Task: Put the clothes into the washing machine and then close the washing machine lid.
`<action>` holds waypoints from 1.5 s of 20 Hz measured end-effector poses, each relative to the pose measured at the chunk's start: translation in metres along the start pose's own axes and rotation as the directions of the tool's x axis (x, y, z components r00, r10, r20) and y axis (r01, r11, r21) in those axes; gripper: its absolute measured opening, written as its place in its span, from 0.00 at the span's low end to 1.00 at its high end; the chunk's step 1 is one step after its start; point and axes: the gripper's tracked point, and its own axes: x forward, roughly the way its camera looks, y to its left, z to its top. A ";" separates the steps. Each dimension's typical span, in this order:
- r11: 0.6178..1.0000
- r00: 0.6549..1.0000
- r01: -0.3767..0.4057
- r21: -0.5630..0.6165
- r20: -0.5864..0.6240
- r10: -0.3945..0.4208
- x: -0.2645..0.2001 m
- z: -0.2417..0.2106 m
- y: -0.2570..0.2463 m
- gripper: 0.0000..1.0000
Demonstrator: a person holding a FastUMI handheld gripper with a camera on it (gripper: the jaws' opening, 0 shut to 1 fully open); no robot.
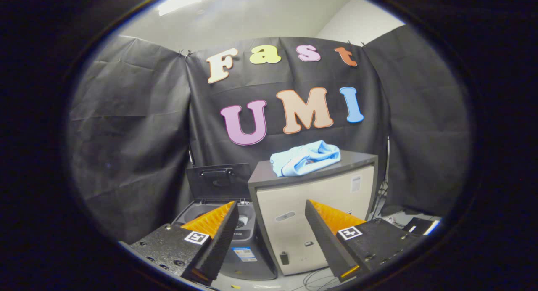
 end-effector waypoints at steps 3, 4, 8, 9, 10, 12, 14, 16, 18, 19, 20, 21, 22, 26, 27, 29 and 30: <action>0.998 1.000 0.013 -0.059 -0.004 -0.013 0.023 0.018 -0.006 0.96; 0.997 1.000 0.014 -0.073 0.000 -0.014 0.033 0.026 -0.006 0.96; 0.994 1.000 0.018 -0.104 -0.020 -0.020 0.081 0.051 -0.007 0.97; 0.994 0.999 0.019 -0.110 -0.035 -0.023 0.095 0.055 -0.007 0.97; 0.993 0.999 0.024 -0.118 -0.044 -0.029 0.110 0.060 -0.009 0.98; 0.990 0.997 0.039 -0.135 -0.068 -0.049 0.141 0.065 -0.015 0.98; 0.988 0.992 0.051 -0.144 -0.108 -0.067 0.170 0.064 -0.023 0.98; 0.988 0.987 0.061 -0.143 -0.141 -0.082 0.197 0.068 -0.030 0.99; 0.984 0.983 0.083 -0.157 -0.151 -0.107 0.221 0.075 -0.041 0.99; 0.982 0.978 0.086 -0.166 -0.175 -0.115 0.233 0.071 -0.045 0.98; 0.981 0.974 0.098 -0.166 -0.189 -0.129 0.245 0.069 -0.052 0.98; 0.979 0.969 0.101 -0.175 -0.208 -0.137 0.258 0.065 -0.058 0.98; 0.975 0.960 0.104 -0.194 -0.237 -0.149 0.269 0.058 -0.066 0.97; 0.959 0.924 0.176 -0.223 -0.298 -0.239 0.298 0.033 -0.111 0.97; 0.963 0.920 0.182 -0.197 -0.313 -0.238 0.305 0.027 -0.113 0.97; 0.971 0.910 0.176 -0.162 -0.351 -0.223 0.312 0.014 -0.117 0.97; 0.972 0.899 0.177 -0.155 -0.377 -0.224 0.312 0.006 -0.120 0.97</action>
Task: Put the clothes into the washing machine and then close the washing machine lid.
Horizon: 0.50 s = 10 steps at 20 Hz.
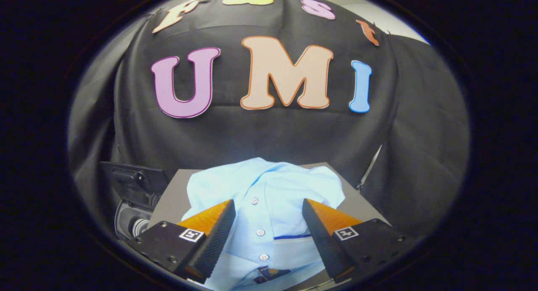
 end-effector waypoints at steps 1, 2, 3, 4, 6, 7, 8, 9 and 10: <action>1.000 1.000 0.000 0.007 -0.015 0.000 0.004 -0.004 0.000 0.96; 1.000 0.999 0.000 0.020 -0.040 0.001 0.006 -0.010 -0.002 0.94; 0.999 0.998 -0.008 0.039 -0.057 0.010 0.009 -0.015 -0.002 0.87; 0.998 0.997 -0.023 0.055 -0.068 0.027 0.010 -0.018 0.001 0.84; 0.996 0.994 -0.046 0.071 -0.093 0.053 0.014 -0.026 0.005 0.80; 0.995 0.995 -0.051 0.085 -0.078 0.057 0.015 -0.024 0.004 0.78; 0.993 0.995 -0.053 0.104 -0.083 0.062 0.017 -0.026 0.004 0.76; 0.992 0.994 -0.061 0.113 -0.086 0.071 0.014 -0.026 0.006 0.73; 0.992 0.995 -0.066 0.105 -0.068 0.073 0.013 -0.023 0.006 0.65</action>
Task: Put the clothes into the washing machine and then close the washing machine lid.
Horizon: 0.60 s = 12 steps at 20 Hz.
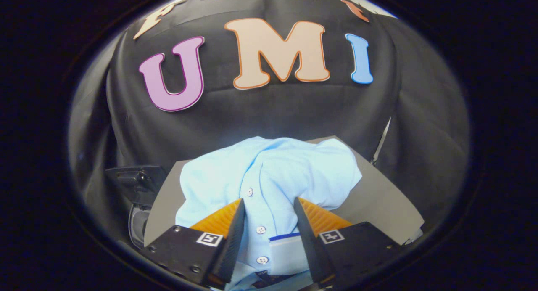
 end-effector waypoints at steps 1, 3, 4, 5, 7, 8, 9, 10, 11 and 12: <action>1.000 1.000 -0.004 -0.006 -0.006 0.004 0.001 -0.005 0.001 0.57; 1.000 1.000 0.007 -0.004 0.003 -0.007 -0.004 -0.005 0.003 0.41; 1.000 1.000 0.015 0.002 -0.001 -0.015 -0.008 -0.007 0.002 0.35; 1.000 1.000 0.021 0.012 0.006 -0.021 -0.011 -0.008 0.002 0.30; 1.000 1.000 0.011 0.014 0.001 -0.011 -0.021 -0.012 0.004 0.21; 1.000 1.000 -0.005 0.022 0.008 0.005 -0.028 -0.016 0.007 0.18; 0.999 0.999 -0.028 0.018 0.024 0.027 -0.034 -0.016 0.011 0.16; 0.999 0.999 -0.044 0.003 0.032 0.044 -0.039 -0.019 0.011 0.16; 0.999 0.998 -0.035 0.005 0.047 0.035 -0.045 -0.020 0.009 0.11; 1.000 0.997 -0.028 -0.012 0.065 0.029 -0.052 -0.020 0.010 0.10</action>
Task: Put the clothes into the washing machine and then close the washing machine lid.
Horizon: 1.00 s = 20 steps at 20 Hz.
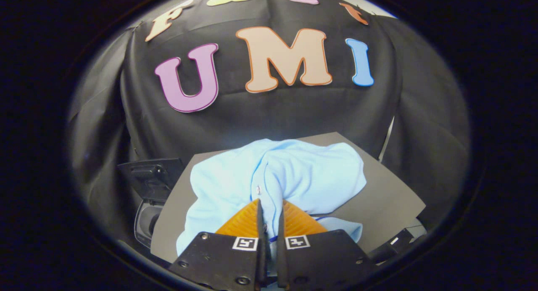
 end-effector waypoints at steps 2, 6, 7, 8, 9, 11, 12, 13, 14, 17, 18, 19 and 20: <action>0.998 1.000 0.021 -0.063 0.017 -0.020 -0.010 0.000 0.000 0.05; 0.995 0.997 -0.012 -0.099 0.081 0.020 -0.046 0.026 0.022 0.02; 0.994 0.996 -0.021 -0.104 0.088 0.030 -0.054 0.031 0.027 0.02; 0.994 0.993 -0.022 -0.106 0.109 0.034 -0.062 0.040 0.031 0.02; 0.994 0.992 -0.032 -0.109 0.118 0.045 -0.071 0.046 0.037 0.02; 0.993 0.987 -0.049 -0.111 0.145 0.064 -0.087 0.058 0.050 0.02; 0.992 0.985 -0.059 -0.114 0.156 0.077 -0.094 0.064 0.057 0.02; 0.991 0.983 -0.065 -0.117 0.166 0.084 -0.099 0.068 0.063 0.02; 0.991 0.980 -0.075 -0.115 0.177 0.094 -0.105 0.073 0.071 0.02; 0.988 0.972 -0.109 -0.109 0.197 0.129 -0.117 0.080 0.096 0.02; 0.986 0.968 -0.119 -0.114 0.206 0.141 -0.121 0.084 0.106 0.02; 0.984 0.966 -0.129 -0.119 0.211 0.152 -0.121 0.086 0.115 0.02; 0.982 0.962 -0.143 -0.127 0.216 0.168 -0.124 0.088 0.126 0.02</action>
